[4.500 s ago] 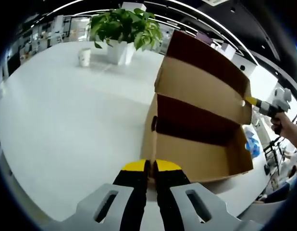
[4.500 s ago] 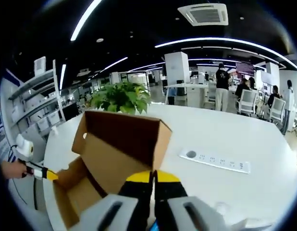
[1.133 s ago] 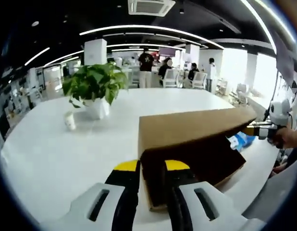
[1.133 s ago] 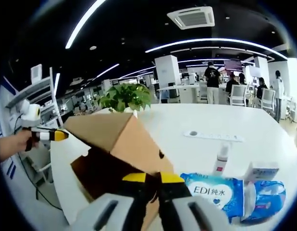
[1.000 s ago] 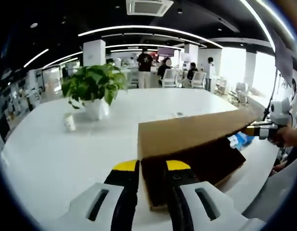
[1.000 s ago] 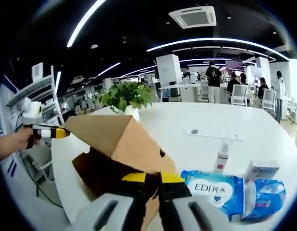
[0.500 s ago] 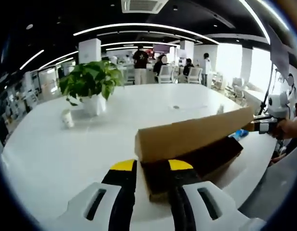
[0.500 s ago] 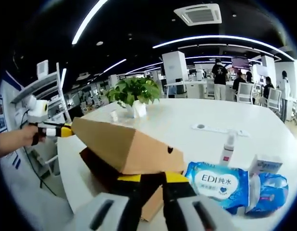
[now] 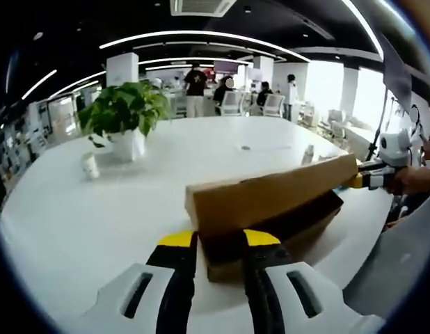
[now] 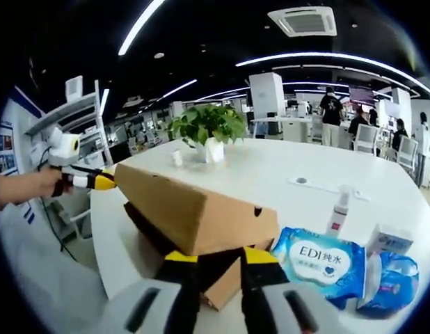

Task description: Operate the shoe box by opening the lid, removing the specified soft item, and placing it in the target area until the item is outside and the box remains undamaged.

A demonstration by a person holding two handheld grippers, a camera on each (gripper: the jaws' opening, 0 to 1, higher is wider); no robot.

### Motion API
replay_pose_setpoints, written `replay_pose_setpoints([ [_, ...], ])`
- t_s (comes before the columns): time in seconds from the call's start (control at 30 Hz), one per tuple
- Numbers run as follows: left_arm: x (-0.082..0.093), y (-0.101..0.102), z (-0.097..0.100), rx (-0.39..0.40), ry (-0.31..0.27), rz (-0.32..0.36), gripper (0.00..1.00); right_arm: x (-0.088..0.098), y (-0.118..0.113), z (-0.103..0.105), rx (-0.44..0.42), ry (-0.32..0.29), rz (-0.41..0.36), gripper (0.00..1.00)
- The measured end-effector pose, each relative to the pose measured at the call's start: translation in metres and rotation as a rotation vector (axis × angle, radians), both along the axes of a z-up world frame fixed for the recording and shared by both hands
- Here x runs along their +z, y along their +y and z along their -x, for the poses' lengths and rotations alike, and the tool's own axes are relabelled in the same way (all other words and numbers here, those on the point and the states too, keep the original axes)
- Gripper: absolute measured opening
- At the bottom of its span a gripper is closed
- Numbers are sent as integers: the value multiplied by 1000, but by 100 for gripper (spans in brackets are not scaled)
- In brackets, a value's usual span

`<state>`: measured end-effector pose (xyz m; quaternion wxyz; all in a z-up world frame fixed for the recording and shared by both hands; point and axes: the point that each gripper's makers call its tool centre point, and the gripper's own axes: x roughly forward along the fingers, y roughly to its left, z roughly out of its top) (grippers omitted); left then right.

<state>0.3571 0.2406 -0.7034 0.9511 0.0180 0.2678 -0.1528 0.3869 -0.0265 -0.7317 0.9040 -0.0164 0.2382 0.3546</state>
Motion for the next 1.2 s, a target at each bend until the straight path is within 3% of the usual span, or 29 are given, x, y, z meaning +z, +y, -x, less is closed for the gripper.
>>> replay_pose_setpoints([
  [0.33, -15, -2, 8, -25, 4, -6, 28, -12, 6, 15, 74, -18, 74, 24],
  [0.77, -33, -4, 14, -42, 38, -29, 29, -27, 9, 23, 88, 15, 101, 31],
  [1.2, -52, -5, 17, -40, 56, -41, 30, -45, 9, 26, 91, 49, 127, 32],
])
